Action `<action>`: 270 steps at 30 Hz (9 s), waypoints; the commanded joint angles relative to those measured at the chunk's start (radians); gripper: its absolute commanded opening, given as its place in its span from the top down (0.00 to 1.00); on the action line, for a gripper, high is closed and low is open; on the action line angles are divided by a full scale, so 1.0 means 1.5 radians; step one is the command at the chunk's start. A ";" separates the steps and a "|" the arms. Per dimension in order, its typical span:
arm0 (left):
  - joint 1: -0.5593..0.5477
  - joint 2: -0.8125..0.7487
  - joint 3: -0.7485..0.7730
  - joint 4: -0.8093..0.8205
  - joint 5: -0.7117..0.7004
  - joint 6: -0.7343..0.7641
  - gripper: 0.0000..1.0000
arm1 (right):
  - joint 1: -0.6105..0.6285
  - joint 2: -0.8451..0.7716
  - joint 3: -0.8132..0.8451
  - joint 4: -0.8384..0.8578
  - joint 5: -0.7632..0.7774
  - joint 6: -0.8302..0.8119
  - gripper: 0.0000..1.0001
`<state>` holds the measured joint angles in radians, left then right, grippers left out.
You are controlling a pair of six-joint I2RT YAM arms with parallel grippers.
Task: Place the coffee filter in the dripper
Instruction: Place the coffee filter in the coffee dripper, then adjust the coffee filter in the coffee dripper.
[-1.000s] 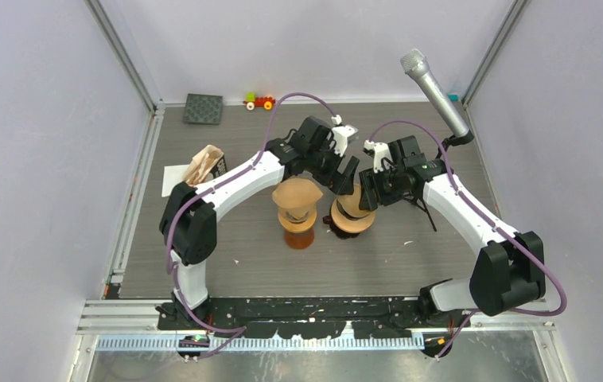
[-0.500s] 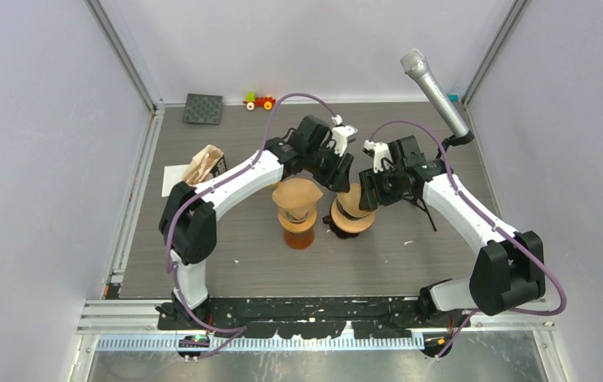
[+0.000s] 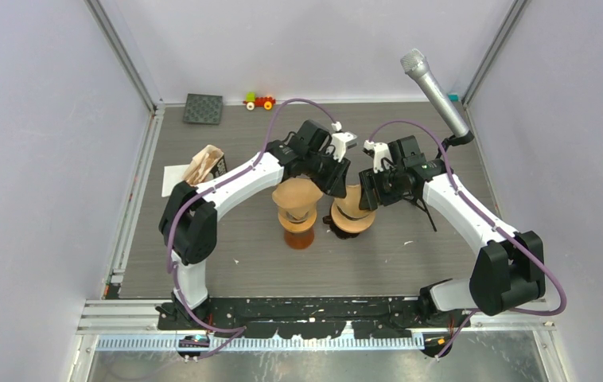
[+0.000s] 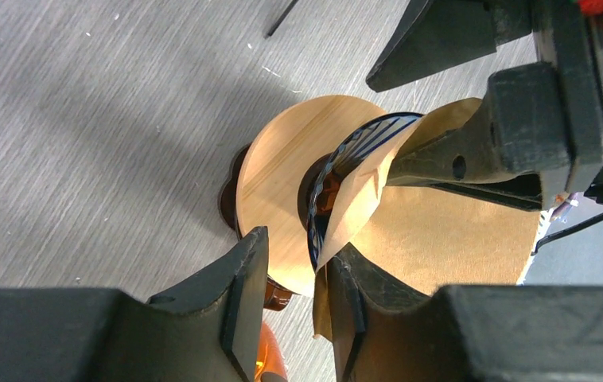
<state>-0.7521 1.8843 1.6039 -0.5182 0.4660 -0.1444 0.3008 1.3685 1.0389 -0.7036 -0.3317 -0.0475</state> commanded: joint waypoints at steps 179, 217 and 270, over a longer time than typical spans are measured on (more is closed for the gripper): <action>0.122 -0.303 -0.098 -0.279 -0.107 0.081 0.23 | 0.177 0.029 0.327 -0.052 -0.095 0.030 0.38; 0.126 -0.301 -0.206 -0.191 -0.089 0.068 0.24 | 0.270 0.130 0.248 -0.005 0.005 0.031 0.40; 0.267 -0.478 -0.178 -0.053 -0.090 0.009 0.00 | 0.087 -0.094 0.271 0.010 0.043 0.079 0.33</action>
<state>-0.4023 1.2297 1.3579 -0.7372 0.3332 -0.0757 0.4767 1.3117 1.4425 -0.7532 -0.3584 0.0296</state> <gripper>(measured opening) 0.986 0.666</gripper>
